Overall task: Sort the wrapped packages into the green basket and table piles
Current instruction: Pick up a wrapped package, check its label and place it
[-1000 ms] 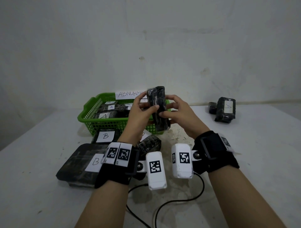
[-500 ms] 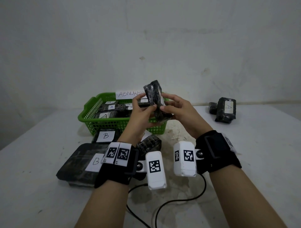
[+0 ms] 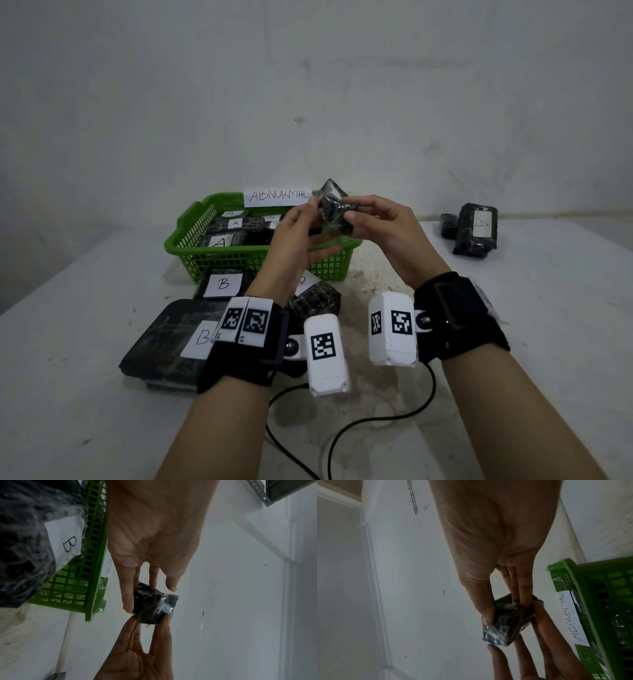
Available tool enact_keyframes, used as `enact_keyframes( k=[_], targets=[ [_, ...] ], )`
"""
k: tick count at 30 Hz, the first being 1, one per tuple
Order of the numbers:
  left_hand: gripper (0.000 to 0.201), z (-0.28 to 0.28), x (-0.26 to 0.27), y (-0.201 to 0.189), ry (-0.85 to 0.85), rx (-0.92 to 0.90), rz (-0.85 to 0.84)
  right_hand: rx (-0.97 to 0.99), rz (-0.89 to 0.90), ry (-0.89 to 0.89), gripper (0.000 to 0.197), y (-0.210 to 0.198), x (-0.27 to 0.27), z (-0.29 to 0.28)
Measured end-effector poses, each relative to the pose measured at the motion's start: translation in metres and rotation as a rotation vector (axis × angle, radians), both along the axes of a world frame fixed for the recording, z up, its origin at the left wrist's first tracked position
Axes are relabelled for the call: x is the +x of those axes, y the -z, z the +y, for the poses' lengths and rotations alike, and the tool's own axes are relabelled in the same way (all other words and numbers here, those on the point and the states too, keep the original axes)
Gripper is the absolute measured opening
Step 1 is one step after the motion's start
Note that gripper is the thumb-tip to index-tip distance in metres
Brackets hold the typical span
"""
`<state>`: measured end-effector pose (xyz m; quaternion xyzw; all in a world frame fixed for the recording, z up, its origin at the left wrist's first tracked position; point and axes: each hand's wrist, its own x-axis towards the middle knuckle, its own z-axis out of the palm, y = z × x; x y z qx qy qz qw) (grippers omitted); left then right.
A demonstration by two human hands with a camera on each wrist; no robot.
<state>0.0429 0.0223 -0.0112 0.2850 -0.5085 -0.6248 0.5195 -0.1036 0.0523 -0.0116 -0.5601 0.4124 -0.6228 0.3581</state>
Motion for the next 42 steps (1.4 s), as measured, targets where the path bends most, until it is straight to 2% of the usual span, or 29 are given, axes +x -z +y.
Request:
enact_keyframes(
  k=[3, 7, 12, 17, 21, 23, 25, 27, 30, 33, 36, 40, 42],
  targets=[
    [0.042, 0.003, -0.001, -0.002, 0.039, 0.011, 0.010, -0.009, -0.026, 0.059, 0.022, -0.001, 0.000, -0.001],
    [0.035, 0.005, 0.000, -0.003, 0.087, 0.015, 0.033, -0.002, -0.028, 0.071, 0.023, 0.000, 0.000, -0.002],
    [0.042, 0.003, 0.001, -0.001, 0.046, -0.017, -0.023, 0.020, -0.017, 0.002, 0.022, 0.002, 0.000, -0.001],
    [0.033, 0.003, 0.002, -0.003, 0.064, -0.047, -0.022, -0.015, 0.000, 0.026, 0.027, 0.000, 0.001, 0.001],
    [0.043, 0.003, 0.000, -0.004, -0.004, -0.059, -0.090, -0.014, 0.067, 0.046, 0.031, -0.001, 0.001, 0.002],
    [0.034, 0.002, -0.001, -0.001, -0.033, -0.064, -0.125, -0.017, 0.120, 0.037, 0.031, 0.000, 0.001, 0.002],
    [0.028, 0.000, -0.002, 0.002, -0.069, -0.057, -0.140, 0.004, 0.092, -0.034, 0.024, -0.001, 0.001, 0.002],
    [0.034, -0.003, -0.001, 0.005, -0.093, -0.051, -0.128, 0.053, 0.029, -0.062, 0.021, -0.004, 0.000, 0.002],
    [0.053, -0.003, 0.001, 0.007, -0.074, -0.102, -0.141, 0.089, 0.070, 0.058, 0.015, -0.007, 0.001, 0.006],
    [0.065, -0.002, 0.001, 0.008, -0.064, -0.183, -0.166, 0.096, 0.117, 0.068, 0.030, -0.010, 0.005, 0.009],
    [0.057, -0.002, 0.000, 0.006, -0.065, -0.213, -0.138, 0.134, 0.053, 0.016, 0.027, -0.014, 0.006, 0.011],
    [0.043, -0.001, -0.001, 0.005, 0.016, -0.241, -0.165, 0.119, -0.082, 0.042, 0.009, -0.012, 0.004, 0.009],
    [0.040, -0.001, -0.003, 0.006, 0.018, -0.237, -0.185, 0.090, -0.104, 0.058, 0.011, -0.012, 0.004, 0.008]
  ],
)
